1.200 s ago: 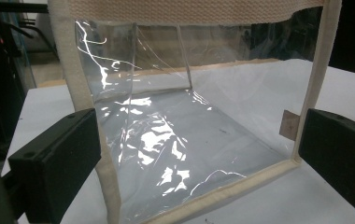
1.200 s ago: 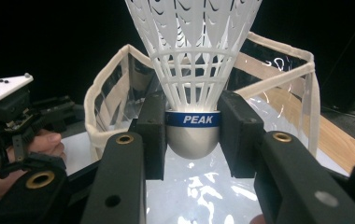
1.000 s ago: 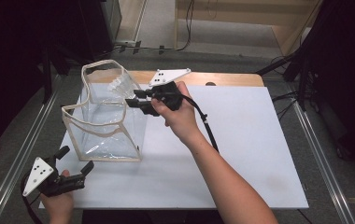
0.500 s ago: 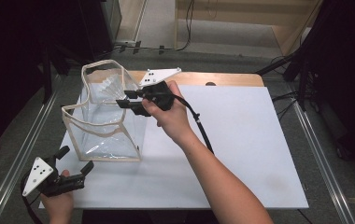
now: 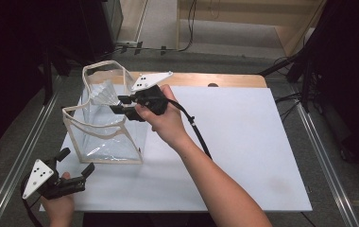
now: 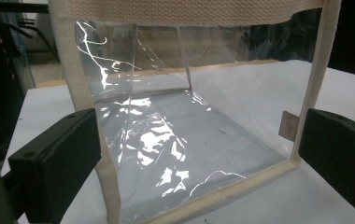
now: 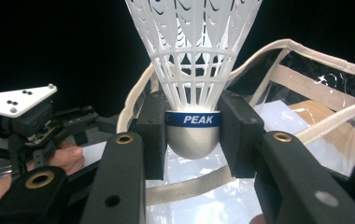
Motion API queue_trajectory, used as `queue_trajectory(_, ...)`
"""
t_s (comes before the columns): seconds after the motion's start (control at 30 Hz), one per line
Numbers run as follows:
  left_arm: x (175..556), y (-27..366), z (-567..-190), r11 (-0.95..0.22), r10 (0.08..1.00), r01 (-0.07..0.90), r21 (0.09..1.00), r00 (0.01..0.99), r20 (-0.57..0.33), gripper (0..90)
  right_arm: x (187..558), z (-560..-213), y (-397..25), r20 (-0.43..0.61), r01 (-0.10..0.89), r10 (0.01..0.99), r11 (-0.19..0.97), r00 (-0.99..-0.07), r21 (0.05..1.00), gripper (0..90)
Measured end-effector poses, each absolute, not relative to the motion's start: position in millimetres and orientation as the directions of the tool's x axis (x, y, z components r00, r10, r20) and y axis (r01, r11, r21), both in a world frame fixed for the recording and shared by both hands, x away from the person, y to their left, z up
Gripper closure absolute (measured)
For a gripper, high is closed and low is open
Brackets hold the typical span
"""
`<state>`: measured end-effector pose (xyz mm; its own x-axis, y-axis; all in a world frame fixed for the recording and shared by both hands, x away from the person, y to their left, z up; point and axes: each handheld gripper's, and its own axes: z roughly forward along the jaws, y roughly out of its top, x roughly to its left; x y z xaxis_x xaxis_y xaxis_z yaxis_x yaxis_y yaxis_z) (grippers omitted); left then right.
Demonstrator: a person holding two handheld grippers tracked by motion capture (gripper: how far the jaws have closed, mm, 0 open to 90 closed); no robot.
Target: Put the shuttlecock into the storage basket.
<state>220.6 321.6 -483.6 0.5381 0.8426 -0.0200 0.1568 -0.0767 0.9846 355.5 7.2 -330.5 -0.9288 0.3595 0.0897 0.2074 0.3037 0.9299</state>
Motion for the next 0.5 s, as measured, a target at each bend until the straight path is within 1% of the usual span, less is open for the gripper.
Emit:
queue_trajectory(0.13,221,322,-484,-0.076,0.843,0.157,0.985,0.538,-0.021,0.0,356,-331,6,0.110,0.216,0.335,0.298,-0.936,0.930,39.6)
queue_trajectory(0.2,220,321,-484,-0.074,0.843,0.158,0.985,0.538,-0.023,0.0,355,-330,3,0.124,0.221,0.323,0.283,-0.938,0.933,30.8)
queue_trajectory(0.37,221,321,-484,-0.074,0.843,0.158,0.985,0.538,-0.023,0.0,354,-327,-8,0.128,0.219,0.320,0.266,-0.939,0.939,18.6)
queue_trajectory(0.5,221,321,-484,-0.078,0.843,0.158,0.984,0.537,-0.019,0.0,350,-327,-16,0.101,0.202,0.349,0.268,-0.932,0.942,9.0)
